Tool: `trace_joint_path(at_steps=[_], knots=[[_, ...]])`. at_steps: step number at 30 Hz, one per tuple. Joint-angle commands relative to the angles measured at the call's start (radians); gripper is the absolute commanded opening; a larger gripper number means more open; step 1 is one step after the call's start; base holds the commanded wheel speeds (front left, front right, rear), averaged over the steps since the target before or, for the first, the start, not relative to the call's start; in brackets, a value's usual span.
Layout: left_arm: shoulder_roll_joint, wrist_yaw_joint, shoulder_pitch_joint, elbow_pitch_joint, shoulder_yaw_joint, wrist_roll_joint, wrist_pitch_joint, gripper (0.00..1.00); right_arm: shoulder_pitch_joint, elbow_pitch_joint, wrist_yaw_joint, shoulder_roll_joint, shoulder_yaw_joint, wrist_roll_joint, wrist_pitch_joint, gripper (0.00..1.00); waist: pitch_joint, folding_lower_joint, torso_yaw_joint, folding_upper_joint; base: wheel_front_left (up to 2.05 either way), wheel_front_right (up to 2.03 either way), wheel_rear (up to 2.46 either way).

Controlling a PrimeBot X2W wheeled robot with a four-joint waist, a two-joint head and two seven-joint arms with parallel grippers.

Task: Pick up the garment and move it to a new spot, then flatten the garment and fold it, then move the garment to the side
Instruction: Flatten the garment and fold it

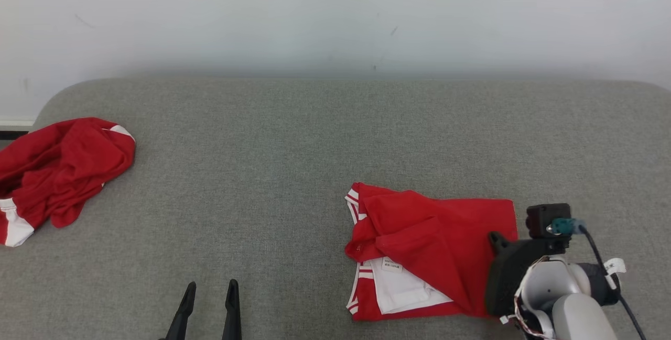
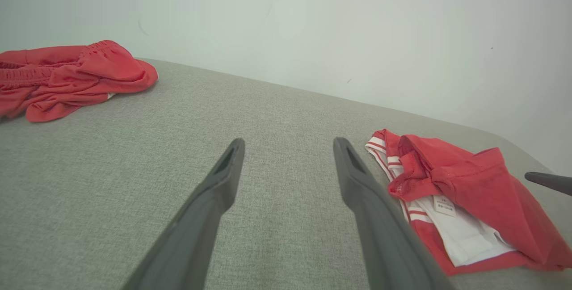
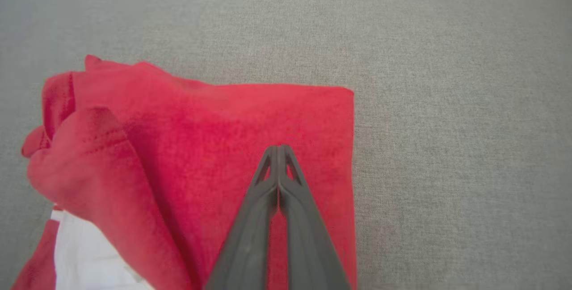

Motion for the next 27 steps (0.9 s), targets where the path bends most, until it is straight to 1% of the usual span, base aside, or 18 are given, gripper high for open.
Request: trace_joint_path(at_steps=[1,5,8,12,14,17,20,23,24,25,27], knots=[[-0.001,-0.001,0.006,0.001,0.004,0.005,-0.003,1.00,0.012,0.002,0.000,0.008,0.017,-0.001,0.001,0.00,-0.003,0.0000,-0.003,0.0000,0.00,0.00,0.00],[-0.001,-0.008,0.009,0.005,0.005,0.007,-0.003,1.00,0.029,0.013,0.000,0.013,0.085,0.027,0.009,0.00,-0.009,0.0000,-0.006,0.0000,0.00,0.00,0.00],[-0.001,-0.009,0.012,0.007,0.003,0.005,-0.003,1.00,0.045,0.014,0.000,0.017,0.162,0.062,0.025,0.00,-0.014,0.0000,-0.004,0.0000,0.00,0.00,0.00],[-0.001,-0.012,0.019,0.012,0.001,0.000,-0.003,1.00,0.097,-0.017,0.000,0.021,0.299,0.184,0.075,0.00,-0.022,0.0000,0.001,0.0000,0.00,0.00,0.00],[-0.001,-0.012,0.022,0.012,0.003,-0.003,-0.003,1.00,0.129,-0.052,0.000,0.020,0.377,0.267,0.105,0.00,-0.025,0.0000,0.001,0.0000,0.00,0.00,0.00],[-0.001,-0.008,0.033,0.006,0.006,-0.002,-0.003,1.00,0.163,-0.121,0.000,0.020,0.460,0.334,0.128,0.00,-0.028,0.0000,-0.002,0.0000,0.00,0.00,0.00],[-0.001,-0.005,0.038,0.002,0.010,-0.001,-0.003,1.00,0.192,-0.181,0.000,0.020,0.497,0.378,0.123,0.00,-0.028,0.0000,-0.006,0.0000,0.00,0.00,0.00],[-0.001,-0.002,0.038,-0.002,0.011,-0.004,-0.003,1.00,0.204,-0.228,0.000,0.021,0.497,0.393,0.104,0.01,-0.026,0.0000,-0.011,0.0000,0.00,0.00,0.00],[-0.001,-0.002,0.036,-0.003,0.011,-0.003,-0.003,1.00,0.203,-0.241,0.000,0.021,0.492,0.387,0.094,0.36,-0.024,0.0000,-0.013,0.0000,0.00,0.00,0.00],[-0.001,-0.002,0.035,-0.004,0.011,-0.003,-0.003,1.00,0.204,-0.254,0.000,0.021,0.483,0.377,0.082,1.00,-0.023,0.0000,-0.014,0.0000,0.00,0.00,0.00],[-0.001,0.000,0.032,-0.007,0.012,-0.003,-0.003,1.00,0.205,-0.274,0.000,0.020,0.462,0.359,0.055,1.00,-0.020,0.0000,-0.018,0.0000,0.00,0.00,0.00]])
